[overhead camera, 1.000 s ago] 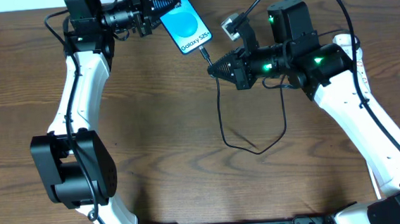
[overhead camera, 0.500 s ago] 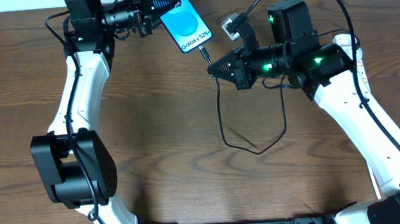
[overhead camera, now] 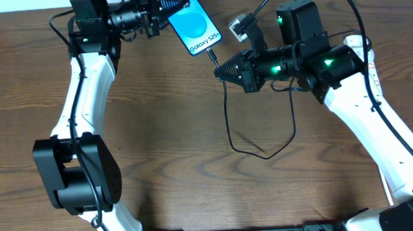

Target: Plug charger to phone and switch on socket

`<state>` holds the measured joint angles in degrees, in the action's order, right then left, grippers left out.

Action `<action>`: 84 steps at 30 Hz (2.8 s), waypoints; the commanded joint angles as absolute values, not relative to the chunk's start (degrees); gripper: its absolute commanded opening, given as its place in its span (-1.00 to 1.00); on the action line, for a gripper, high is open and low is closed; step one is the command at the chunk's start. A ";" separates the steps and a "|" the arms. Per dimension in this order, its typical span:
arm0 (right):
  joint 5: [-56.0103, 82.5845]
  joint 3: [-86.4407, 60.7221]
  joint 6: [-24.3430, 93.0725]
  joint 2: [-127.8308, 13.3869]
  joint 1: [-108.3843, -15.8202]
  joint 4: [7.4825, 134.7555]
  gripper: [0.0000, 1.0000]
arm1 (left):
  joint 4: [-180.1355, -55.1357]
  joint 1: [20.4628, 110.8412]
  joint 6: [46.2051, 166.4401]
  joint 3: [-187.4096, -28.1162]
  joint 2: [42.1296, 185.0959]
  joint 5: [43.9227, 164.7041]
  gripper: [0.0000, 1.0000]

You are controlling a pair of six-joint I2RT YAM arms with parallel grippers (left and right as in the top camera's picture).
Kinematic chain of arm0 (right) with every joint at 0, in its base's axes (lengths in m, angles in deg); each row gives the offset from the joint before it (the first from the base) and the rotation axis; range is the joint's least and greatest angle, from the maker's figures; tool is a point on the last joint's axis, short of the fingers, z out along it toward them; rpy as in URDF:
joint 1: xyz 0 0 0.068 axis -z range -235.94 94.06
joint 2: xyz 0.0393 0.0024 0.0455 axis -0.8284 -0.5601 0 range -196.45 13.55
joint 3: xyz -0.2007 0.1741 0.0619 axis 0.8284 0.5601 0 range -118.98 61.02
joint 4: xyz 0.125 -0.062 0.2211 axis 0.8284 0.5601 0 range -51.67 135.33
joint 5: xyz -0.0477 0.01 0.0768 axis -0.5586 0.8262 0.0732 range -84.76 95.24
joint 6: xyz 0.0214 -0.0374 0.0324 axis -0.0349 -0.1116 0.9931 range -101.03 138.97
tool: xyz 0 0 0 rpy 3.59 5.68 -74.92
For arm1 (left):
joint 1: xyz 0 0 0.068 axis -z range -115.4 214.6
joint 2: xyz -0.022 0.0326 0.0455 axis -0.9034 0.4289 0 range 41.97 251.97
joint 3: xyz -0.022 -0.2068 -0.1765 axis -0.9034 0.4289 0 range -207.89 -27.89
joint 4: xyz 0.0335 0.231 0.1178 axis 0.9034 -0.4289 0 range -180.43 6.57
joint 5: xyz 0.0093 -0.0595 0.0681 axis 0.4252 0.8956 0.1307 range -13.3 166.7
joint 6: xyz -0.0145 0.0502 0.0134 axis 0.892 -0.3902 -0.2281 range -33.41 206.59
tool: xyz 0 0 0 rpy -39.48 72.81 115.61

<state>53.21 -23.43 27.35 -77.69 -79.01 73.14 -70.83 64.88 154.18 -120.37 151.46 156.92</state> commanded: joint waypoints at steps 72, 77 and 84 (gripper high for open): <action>37.71 -23.56 52.18 -78.46 -79.18 62.98 -0.98 | -70.52 70.80 148.50 -120.72 150.21 156.77 -0.86; 37.71 -23.56 52.13 -78.46 -79.18 62.82 -0.98 | -70.54 70.80 148.47 -120.72 150.21 157.21 -0.85; 37.78 -23.56 51.02 -78.46 -79.21 63.85 -0.98 | -70.54 70.60 148.52 -120.72 150.21 157.25 -0.86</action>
